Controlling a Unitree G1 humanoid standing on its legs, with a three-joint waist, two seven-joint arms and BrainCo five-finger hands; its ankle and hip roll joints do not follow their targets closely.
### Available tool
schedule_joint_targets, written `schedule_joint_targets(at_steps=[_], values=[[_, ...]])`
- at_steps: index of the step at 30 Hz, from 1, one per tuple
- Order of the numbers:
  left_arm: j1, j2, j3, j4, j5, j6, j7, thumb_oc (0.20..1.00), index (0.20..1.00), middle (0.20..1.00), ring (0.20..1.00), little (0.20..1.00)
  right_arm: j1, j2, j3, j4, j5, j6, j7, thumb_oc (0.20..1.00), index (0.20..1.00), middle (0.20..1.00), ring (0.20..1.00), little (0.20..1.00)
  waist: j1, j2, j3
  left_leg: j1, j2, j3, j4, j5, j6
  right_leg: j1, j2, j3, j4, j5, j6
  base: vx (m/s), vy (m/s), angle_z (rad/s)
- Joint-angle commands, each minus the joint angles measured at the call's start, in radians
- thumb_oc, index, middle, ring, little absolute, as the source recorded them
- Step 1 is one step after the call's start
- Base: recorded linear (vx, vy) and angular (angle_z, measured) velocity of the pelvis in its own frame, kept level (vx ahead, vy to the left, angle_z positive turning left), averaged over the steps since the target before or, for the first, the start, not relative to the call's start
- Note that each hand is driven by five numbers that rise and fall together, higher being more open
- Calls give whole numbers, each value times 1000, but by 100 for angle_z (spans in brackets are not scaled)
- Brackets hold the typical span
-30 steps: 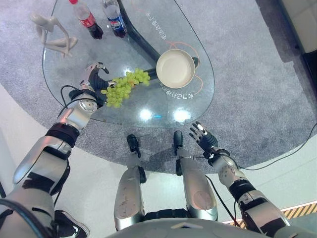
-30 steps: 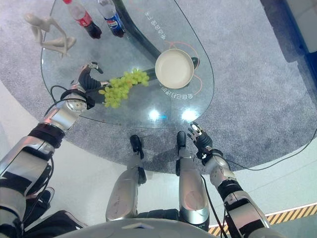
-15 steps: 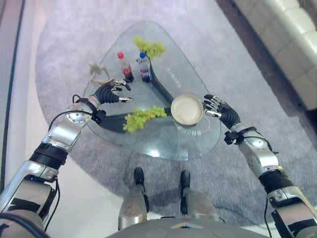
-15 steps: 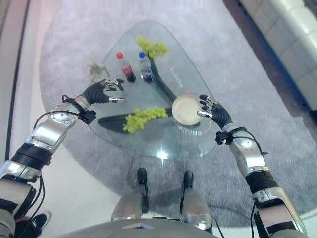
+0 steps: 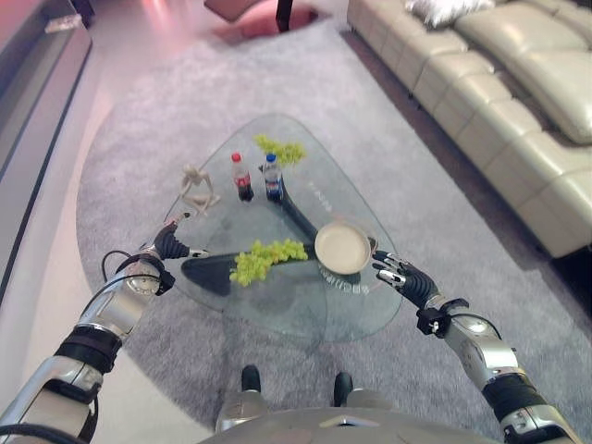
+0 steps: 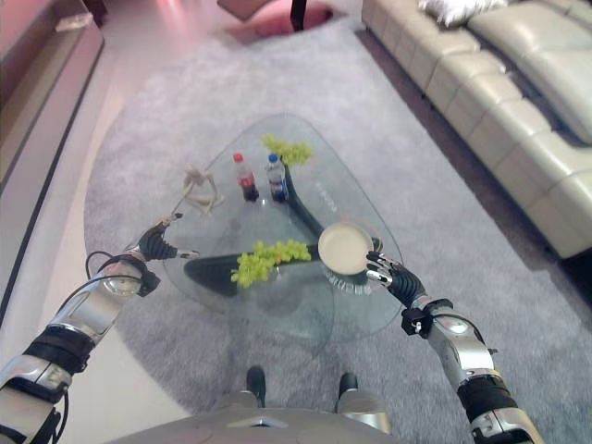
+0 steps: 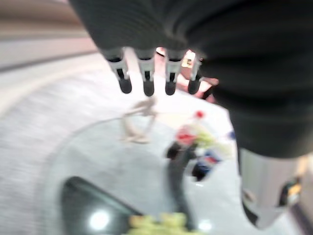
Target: Pick up fruits into the plate
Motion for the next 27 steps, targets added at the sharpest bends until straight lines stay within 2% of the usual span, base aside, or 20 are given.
schedule_joint_targets(at_steps=[1,2,5,15,20,27], values=[[-266,-18,-25,173,-1,24,169,1000,1000,1000,1000,1000,-173,-40,62,1,97,-49,-58,1000,1000,1000,1000,1000,-31,3,178,-80,-76,4,127,-136,41,-96,10,-9,130,-64,-19,-480,60,-5],[-324,-25,-43,222,6,34,196,1000,1000,1000,1000,1000,-209,-38,75,20,106,-54,-68,1000,1000,1000,1000,1000,-41,3,216,-115,-76,5,147,-131,39,-134,10,-5,151,-63,-22,-431,70,-13],[-431,-52,-79,340,24,69,226,1000,1000,1000,1000,1000,-256,-29,98,71,147,-65,-85,1000,1000,1000,1000,1000,-65,-1,278,-195,-77,14,193,-119,33,-220,11,7,196,-59,-28,-240,74,-16],[-648,-100,-156,574,73,125,291,1000,1000,1000,1000,1000,-334,41,161,229,215,-105,-49,1000,1000,1000,1000,1000,-105,-17,278,-428,-71,52,248,-93,23,-488,29,56,279,-57,-38,-80,50,-16],[-711,-110,-161,596,71,134,305,1000,1000,1000,1000,1000,-337,66,175,240,252,-119,-59,1000,1000,1000,1000,1000,-111,-33,278,-493,-72,55,270,-93,24,-567,38,69,316,-60,-35,-50,-32,-6],[-754,-122,-159,609,57,165,385,1000,1000,1000,1000,1000,-327,98,189,252,287,-155,-57,1000,1000,1000,1000,1000,-120,-51,278,-547,-71,48,286,-100,22,-627,48,79,333,-59,-30,-42,-59,2]])
